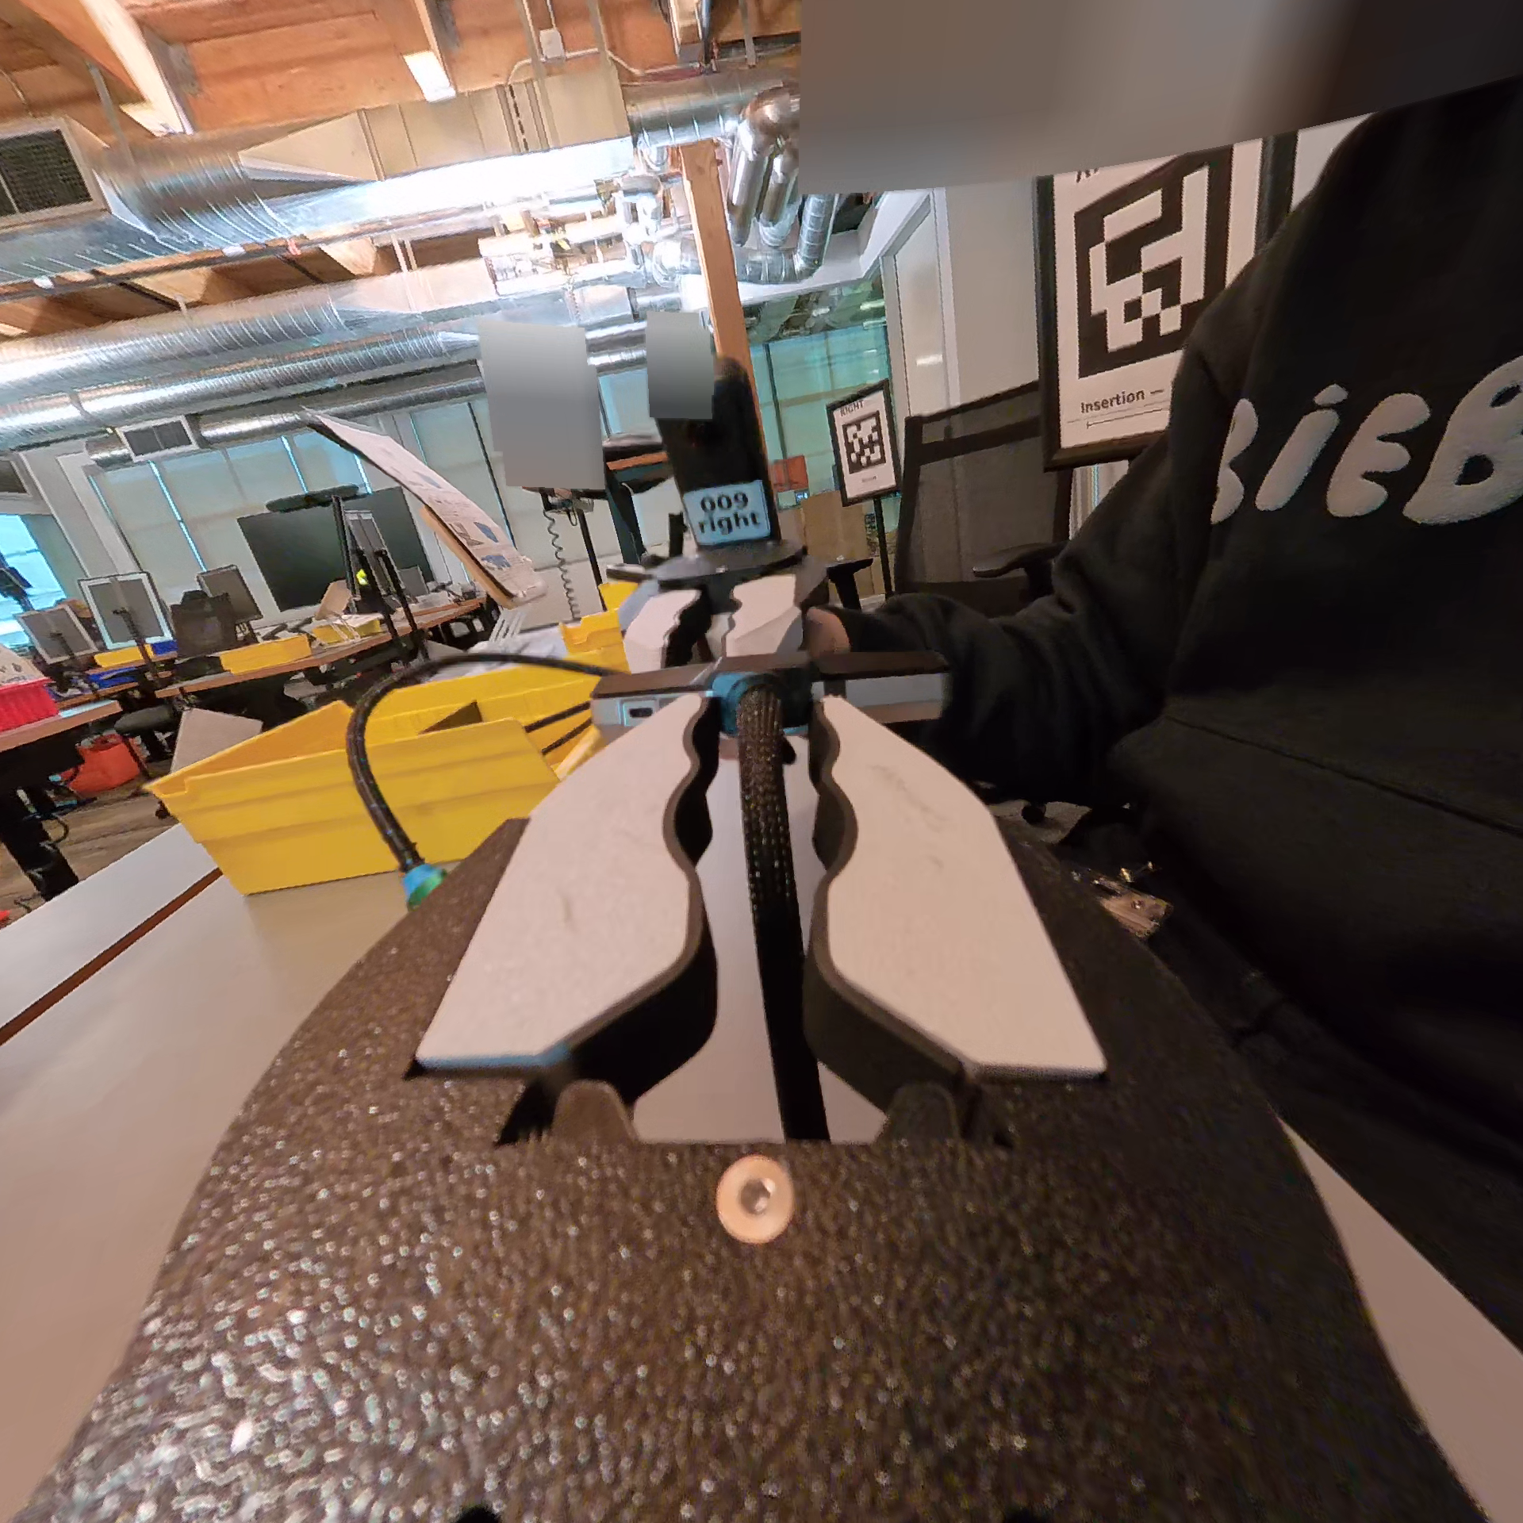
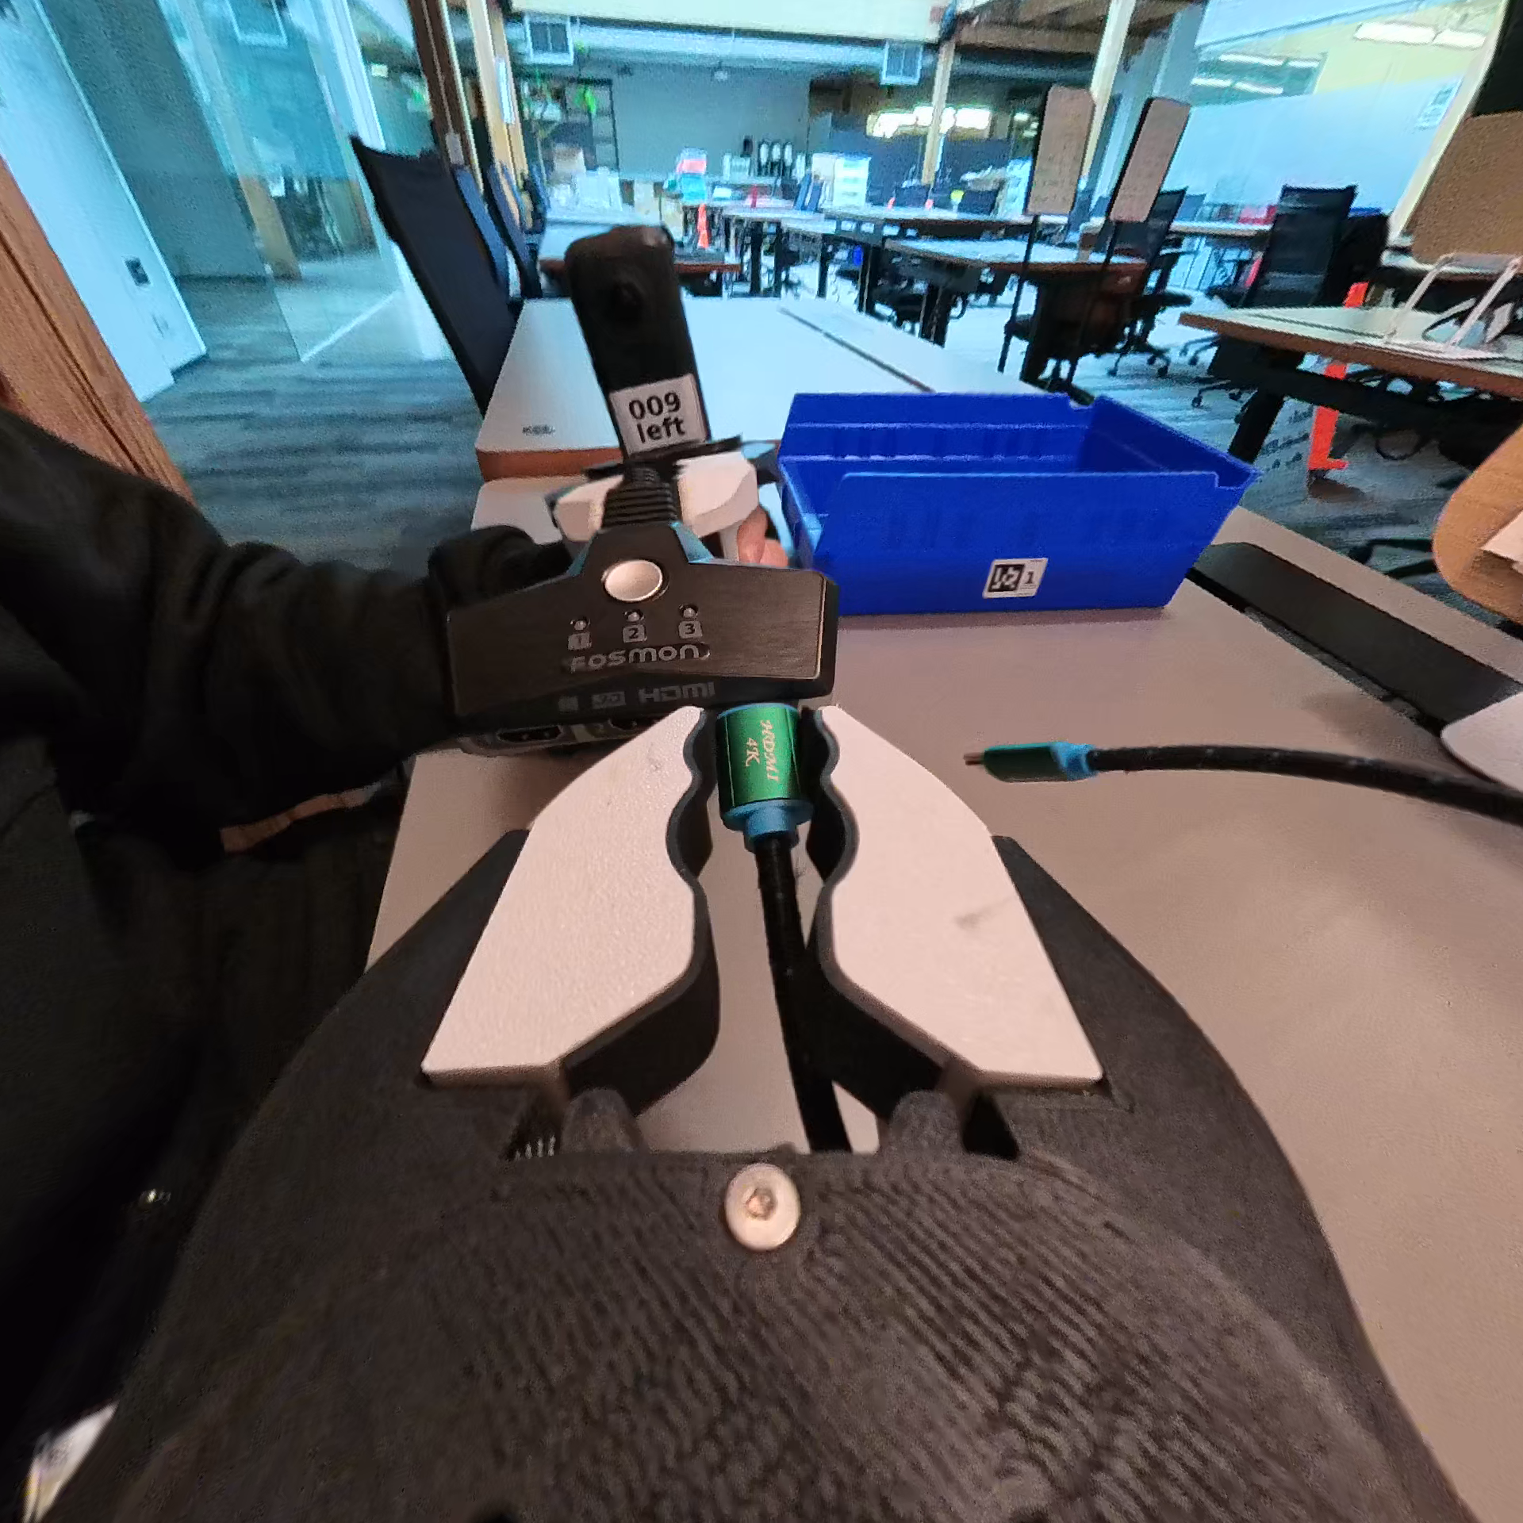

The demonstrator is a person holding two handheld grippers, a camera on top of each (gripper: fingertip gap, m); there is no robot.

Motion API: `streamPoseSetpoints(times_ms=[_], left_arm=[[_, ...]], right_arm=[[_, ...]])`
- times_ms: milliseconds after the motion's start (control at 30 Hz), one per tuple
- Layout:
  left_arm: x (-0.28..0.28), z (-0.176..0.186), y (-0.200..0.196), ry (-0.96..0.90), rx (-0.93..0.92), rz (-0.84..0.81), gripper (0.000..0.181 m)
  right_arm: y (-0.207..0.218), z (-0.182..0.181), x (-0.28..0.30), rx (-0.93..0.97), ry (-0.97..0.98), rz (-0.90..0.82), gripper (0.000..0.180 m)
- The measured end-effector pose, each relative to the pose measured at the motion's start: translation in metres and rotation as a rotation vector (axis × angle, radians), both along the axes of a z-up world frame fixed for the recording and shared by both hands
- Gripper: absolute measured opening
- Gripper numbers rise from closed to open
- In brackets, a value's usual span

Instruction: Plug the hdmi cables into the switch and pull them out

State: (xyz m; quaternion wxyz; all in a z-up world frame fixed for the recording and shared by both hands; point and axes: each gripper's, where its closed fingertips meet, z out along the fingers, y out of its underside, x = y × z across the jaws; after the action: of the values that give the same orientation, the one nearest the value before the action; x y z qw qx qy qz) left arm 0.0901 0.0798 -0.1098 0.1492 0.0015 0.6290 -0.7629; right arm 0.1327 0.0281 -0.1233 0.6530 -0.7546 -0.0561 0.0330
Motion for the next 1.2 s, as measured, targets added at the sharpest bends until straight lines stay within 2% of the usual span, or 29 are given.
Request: streamPoseSetpoints(times_ms=[267, 533, 567, 600, 633, 667, 700, 767, 800, 867, 933, 1000, 1200], left_arm=[[0.000, -0.016, -0.013, 0.019, 0.165, 0.006, 0.021], [0.003, -0.021, -0.016, 0.013, 0.247, 0.051, 0.021], [0.005, -0.019, -0.008, 0.008, 0.240, 0.078, 0.021], [0.005, -0.013, 0.010, 0.012, 0.188, 0.107, 0.021], [0.007, -0.004, 0.031, 0.032, 0.116, 0.142, 0.021], [0.009, 0.005, 0.045, 0.030, 0.054, 0.182, 0.021], [0.009, 0.013, 0.048, -0.002, 0.012, 0.202, 0.021], [0.009, 0.021, 0.035, -0.035, -0.005, 0.182, 0.021], [0.007, 0.021, 0.027, -0.049, 0.008, 0.160, 0.021], [0.003, 0.021, 0.017, -0.077, 0.028, 0.130, 0.021], [0.001, 0.021, 0.013, -0.085, 0.028, 0.113, 0.021], [0.000, 0.016, 0.011, -0.077, 0.041, 0.104, 0.021], [-0.002, 0.010, 0.011, -0.059, 0.011, 0.063, 0.020]], right_arm=[[-0.023, -0.003, -0.005, -0.188, -0.218, 0.002, 0.020], [-0.024, 0.001, -0.009, -0.244, -0.301, -0.007, 0.017], [-0.040, 0.011, 0.007, -0.247, -0.338, -0.122, 0.013], [-0.067, 0.009, 0.046, -0.332, -0.418, -0.302, 0.010], [-0.089, 0.020, 0.064, -0.280, -0.349, -0.361, 0.006], [-0.095, 0.053, 0.055, -0.067, -0.207, -0.289, 0.003], [-0.096, 0.073, 0.048, 0.019, -0.185, -0.246, 0.000], [-0.083, 0.055, 0.038, -0.198, -0.287, -0.211, 0.000], [-0.069, 0.054, 0.028, -0.211, -0.306, -0.190, 0.004], [-0.041, 0.054, 0.008, -0.174, -0.321, -0.139, 0.043], [-0.019, 0.052, 0.000, -0.152, -0.288, -0.130, 0.047], [-0.005, 0.045, -0.006, -0.116, -0.177, -0.089, 0.055], [0.007, 0.016, -0.001, -0.062, 0.011, -0.071, 0.049]])
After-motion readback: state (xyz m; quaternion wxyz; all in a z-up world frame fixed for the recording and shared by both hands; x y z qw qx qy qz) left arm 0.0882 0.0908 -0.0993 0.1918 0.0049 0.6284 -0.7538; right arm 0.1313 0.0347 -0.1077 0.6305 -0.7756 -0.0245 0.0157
